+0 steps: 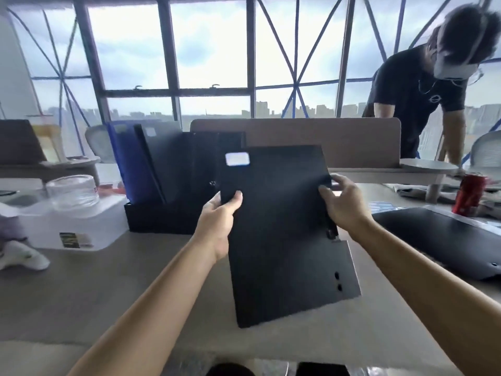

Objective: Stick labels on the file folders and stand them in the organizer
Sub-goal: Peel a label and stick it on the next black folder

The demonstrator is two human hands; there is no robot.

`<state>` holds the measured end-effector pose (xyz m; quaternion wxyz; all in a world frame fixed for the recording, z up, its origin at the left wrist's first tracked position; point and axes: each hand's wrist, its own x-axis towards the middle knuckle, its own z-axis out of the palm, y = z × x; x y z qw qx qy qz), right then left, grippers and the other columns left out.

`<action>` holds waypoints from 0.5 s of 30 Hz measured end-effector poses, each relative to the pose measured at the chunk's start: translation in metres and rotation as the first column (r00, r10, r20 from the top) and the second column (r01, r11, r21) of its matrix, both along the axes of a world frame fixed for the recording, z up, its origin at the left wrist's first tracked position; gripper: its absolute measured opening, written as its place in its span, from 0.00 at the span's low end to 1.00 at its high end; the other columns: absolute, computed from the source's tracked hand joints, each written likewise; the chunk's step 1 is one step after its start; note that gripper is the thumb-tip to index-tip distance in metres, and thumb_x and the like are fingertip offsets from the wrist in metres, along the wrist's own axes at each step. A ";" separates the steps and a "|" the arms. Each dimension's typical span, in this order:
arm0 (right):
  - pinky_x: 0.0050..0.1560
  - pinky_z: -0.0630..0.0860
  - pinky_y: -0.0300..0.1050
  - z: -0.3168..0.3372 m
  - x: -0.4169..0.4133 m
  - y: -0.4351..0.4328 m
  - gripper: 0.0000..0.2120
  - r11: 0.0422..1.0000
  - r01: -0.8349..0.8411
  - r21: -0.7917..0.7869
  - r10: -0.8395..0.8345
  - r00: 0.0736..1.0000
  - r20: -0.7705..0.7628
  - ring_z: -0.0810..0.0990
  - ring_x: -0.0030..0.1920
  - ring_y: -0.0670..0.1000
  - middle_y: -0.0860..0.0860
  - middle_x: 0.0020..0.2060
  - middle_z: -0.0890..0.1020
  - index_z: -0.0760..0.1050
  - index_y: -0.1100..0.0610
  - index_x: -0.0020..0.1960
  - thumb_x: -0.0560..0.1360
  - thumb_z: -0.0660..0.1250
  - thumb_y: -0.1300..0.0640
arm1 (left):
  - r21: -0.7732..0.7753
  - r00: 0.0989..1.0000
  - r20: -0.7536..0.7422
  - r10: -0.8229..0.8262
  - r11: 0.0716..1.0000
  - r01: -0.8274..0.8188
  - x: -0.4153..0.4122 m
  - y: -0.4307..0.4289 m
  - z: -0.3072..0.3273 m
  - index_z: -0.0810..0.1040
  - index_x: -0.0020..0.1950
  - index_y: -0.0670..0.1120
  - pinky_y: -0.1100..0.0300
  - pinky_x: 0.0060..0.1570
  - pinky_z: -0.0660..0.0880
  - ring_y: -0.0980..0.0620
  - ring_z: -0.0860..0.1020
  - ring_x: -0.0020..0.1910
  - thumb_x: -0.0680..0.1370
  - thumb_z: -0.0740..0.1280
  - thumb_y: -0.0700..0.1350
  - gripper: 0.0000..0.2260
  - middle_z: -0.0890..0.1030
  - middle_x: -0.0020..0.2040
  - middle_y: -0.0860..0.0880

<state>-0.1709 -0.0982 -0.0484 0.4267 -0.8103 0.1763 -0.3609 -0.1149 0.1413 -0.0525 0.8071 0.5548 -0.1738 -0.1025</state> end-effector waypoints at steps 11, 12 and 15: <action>0.51 0.71 0.43 0.089 0.075 0.148 0.35 0.876 -0.465 -0.129 0.461 0.885 -0.062 0.73 0.49 0.48 0.48 0.66 0.77 0.59 0.35 0.76 0.71 0.64 0.32 | -0.156 0.817 0.419 0.397 0.918 -0.366 0.031 0.049 0.081 0.80 0.49 0.55 0.66 0.51 0.77 0.64 0.81 0.46 0.81 0.65 0.45 0.06 0.84 0.45 0.61; 0.53 0.72 0.43 0.098 0.084 0.157 0.35 0.865 -0.490 -0.107 0.490 0.871 -0.031 0.74 0.50 0.48 0.48 0.68 0.76 0.59 0.34 0.75 0.70 0.64 0.31 | -0.174 0.794 0.442 0.417 0.908 -0.380 0.037 0.054 0.087 0.79 0.48 0.55 0.69 0.48 0.76 0.66 0.81 0.45 0.81 0.65 0.45 0.07 0.84 0.44 0.62; 0.64 0.74 0.48 0.121 0.113 0.181 0.32 0.830 -0.554 -0.073 0.558 0.829 0.051 0.76 0.63 0.49 0.45 0.71 0.72 0.60 0.32 0.74 0.73 0.66 0.35 | -0.239 0.732 0.490 0.474 0.880 -0.410 0.059 0.072 0.104 0.79 0.47 0.55 0.72 0.45 0.73 0.67 0.80 0.45 0.81 0.64 0.44 0.07 0.84 0.43 0.63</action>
